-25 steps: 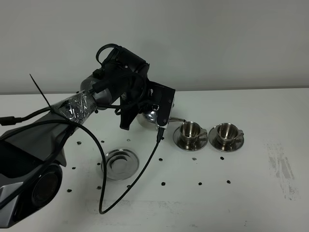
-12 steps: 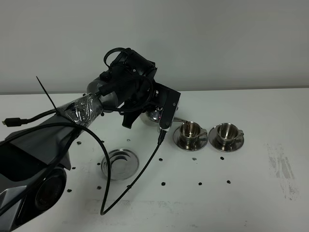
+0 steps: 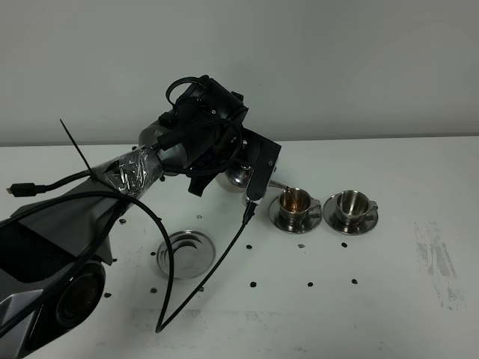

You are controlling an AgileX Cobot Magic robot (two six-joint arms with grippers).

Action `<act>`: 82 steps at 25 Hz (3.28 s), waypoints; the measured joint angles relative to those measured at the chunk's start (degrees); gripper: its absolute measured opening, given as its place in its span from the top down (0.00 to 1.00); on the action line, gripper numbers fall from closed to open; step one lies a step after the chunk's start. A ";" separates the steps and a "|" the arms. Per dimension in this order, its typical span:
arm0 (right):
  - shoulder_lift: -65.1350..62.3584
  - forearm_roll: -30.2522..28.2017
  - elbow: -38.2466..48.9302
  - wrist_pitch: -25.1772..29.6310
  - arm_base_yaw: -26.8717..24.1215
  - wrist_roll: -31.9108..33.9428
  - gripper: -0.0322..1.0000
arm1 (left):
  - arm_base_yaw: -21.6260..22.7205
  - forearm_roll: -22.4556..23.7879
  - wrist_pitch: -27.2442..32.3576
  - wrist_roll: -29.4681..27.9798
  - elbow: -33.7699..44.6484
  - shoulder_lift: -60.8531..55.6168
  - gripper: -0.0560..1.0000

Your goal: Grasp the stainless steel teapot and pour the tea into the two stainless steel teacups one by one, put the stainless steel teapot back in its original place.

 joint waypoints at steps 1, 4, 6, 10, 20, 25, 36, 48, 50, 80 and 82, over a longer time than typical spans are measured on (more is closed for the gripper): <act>0.00 0.00 0.00 0.00 0.00 0.00 0.61 | 0.00 0.24 0.00 0.00 0.00 0.00 0.73; 0.00 0.00 0.00 0.00 0.00 0.00 0.61 | 0.00 1.30 0.00 0.00 0.00 0.00 0.73; 0.00 0.00 0.00 0.00 0.00 0.00 0.61 | 0.00 2.38 0.00 0.00 0.00 0.00 0.73; 0.00 0.00 0.00 0.00 0.00 0.00 0.61 | -0.49 2.98 -0.04 0.00 0.00 0.00 0.73; 0.00 0.00 0.00 0.00 0.00 0.00 0.61 | -1.16 4.14 -0.47 0.00 0.00 0.00 0.73; 0.00 0.00 0.00 0.00 0.00 0.00 0.61 | -1.28 4.53 -0.47 0.00 0.00 0.00 0.73; 0.00 0.00 0.00 0.00 0.00 0.00 0.61 | -2.01 6.56 -1.03 0.06 0.00 0.00 0.73; 0.00 0.00 0.00 0.00 0.00 0.00 0.61 | -2.86 7.69 -1.27 1.33 0.18 0.00 0.73; 0.00 0.00 0.00 0.00 0.00 0.00 0.61 | -2.92 8.33 -1.33 1.45 0.18 0.00 0.73; 0.00 0.00 0.00 -0.05 0.00 0.00 0.61 | -2.94 3.08 1.55 -0.12 0.18 0.00 0.73; 0.00 0.00 0.00 -0.06 0.00 0.00 0.61 | -2.75 2.38 2.37 -1.07 0.18 0.00 0.73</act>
